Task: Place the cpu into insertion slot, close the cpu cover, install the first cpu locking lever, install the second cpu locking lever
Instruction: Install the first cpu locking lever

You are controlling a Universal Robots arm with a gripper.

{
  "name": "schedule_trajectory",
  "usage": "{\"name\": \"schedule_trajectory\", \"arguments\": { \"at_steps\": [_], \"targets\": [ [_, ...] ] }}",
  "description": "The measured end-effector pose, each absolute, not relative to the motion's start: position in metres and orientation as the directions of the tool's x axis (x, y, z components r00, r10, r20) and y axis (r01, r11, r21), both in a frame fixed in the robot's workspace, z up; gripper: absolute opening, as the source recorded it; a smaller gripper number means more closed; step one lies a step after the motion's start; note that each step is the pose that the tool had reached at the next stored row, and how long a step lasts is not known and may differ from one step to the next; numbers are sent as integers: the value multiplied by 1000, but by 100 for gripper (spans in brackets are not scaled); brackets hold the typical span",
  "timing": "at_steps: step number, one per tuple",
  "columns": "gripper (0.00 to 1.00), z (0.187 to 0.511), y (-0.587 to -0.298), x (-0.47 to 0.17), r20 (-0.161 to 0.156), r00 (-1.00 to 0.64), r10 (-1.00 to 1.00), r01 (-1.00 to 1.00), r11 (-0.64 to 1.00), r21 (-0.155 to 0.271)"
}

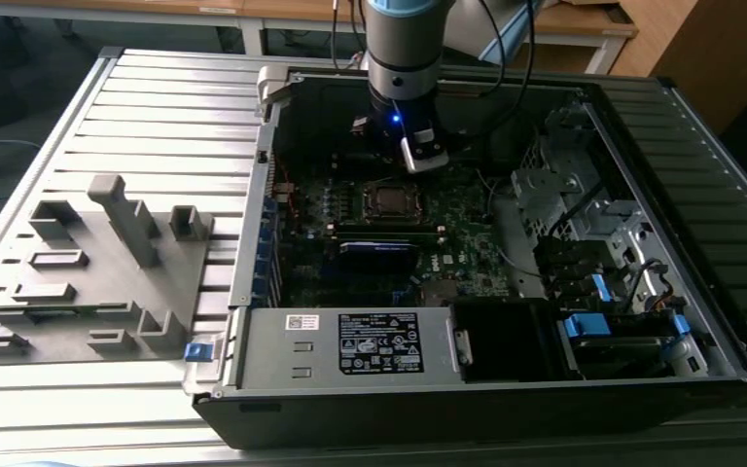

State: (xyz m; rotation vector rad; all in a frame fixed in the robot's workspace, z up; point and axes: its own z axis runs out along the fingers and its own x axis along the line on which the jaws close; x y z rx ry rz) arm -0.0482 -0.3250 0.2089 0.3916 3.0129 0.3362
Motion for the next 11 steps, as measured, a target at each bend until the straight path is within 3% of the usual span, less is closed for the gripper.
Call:
{"name": "schedule_trajectory", "arguments": {
  "at_steps": [11],
  "targets": [
    [11,208,-325,-48,-56,-955,290,271,935,228]
  ]
}}
